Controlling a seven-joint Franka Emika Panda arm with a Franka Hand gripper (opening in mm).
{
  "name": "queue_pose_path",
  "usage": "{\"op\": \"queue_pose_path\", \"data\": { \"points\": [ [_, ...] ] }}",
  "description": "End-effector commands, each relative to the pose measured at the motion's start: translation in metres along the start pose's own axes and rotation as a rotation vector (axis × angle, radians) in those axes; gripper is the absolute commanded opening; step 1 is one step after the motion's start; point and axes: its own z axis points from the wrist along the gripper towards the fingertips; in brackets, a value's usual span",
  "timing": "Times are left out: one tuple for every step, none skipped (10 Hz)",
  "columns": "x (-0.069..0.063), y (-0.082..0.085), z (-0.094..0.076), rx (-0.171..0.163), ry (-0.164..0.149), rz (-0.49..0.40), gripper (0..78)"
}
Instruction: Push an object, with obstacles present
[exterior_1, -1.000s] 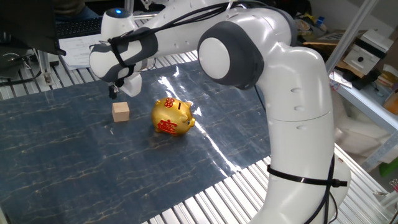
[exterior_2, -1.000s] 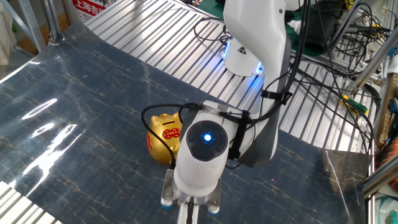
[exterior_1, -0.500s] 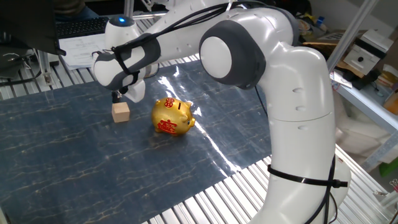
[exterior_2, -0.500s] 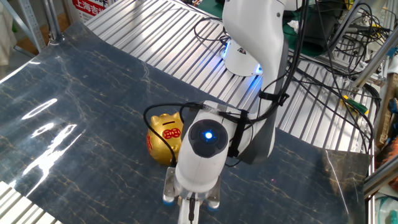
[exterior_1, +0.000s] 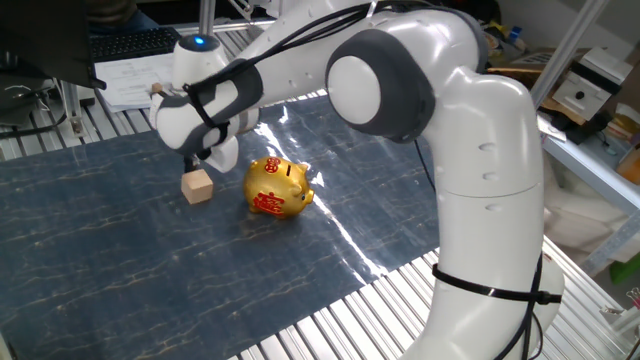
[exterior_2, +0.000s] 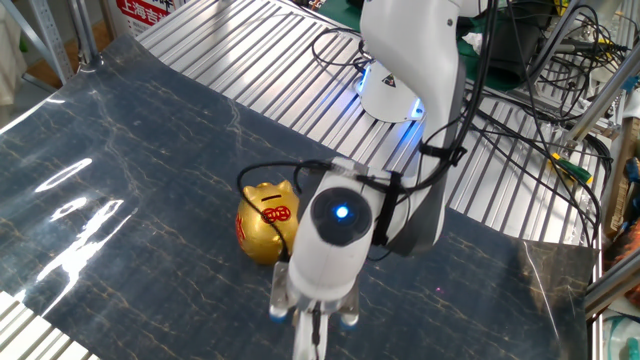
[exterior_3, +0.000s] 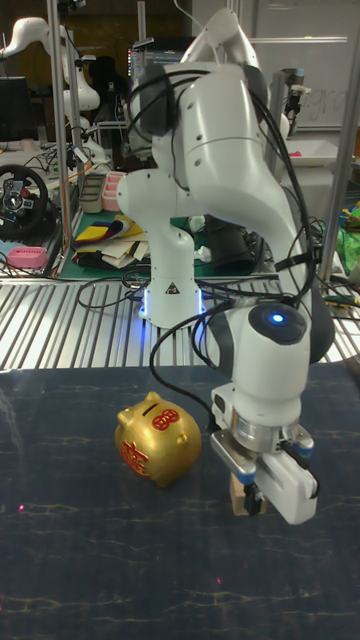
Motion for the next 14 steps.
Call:
{"op": "queue_pose_path", "data": {
  "points": [
    [0.007, -0.016, -0.003, 0.008, 0.001, -0.035, 0.0],
    [0.008, -0.019, -0.003, 0.009, 0.000, -0.035, 0.0],
    [0.010, -0.025, -0.003, 0.012, -0.003, -0.036, 0.0],
    [0.011, -0.028, -0.002, 0.015, -0.005, -0.037, 0.0],
    [0.011, -0.030, -0.002, 0.016, -0.007, -0.038, 0.0],
    [0.013, -0.035, -0.002, 0.018, -0.006, -0.041, 0.0],
    [0.015, -0.034, -0.003, 0.020, -0.005, -0.039, 0.0],
    [0.017, -0.035, -0.004, 0.023, -0.002, -0.045, 0.0],
    [0.018, -0.035, -0.004, 0.027, 0.001, -0.051, 0.0],
    [0.018, -0.036, -0.004, 0.035, 0.005, -0.055, 0.0],
    [0.018, -0.036, -0.004, 0.035, 0.006, -0.055, 0.0],
    [0.018, -0.036, -0.004, 0.035, 0.007, -0.048, 0.0],
    [0.018, -0.036, -0.004, 0.031, 0.013, -0.038, 0.0],
    [0.018, -0.036, -0.004, 0.030, 0.010, -0.035, 0.0]
  ]
}}
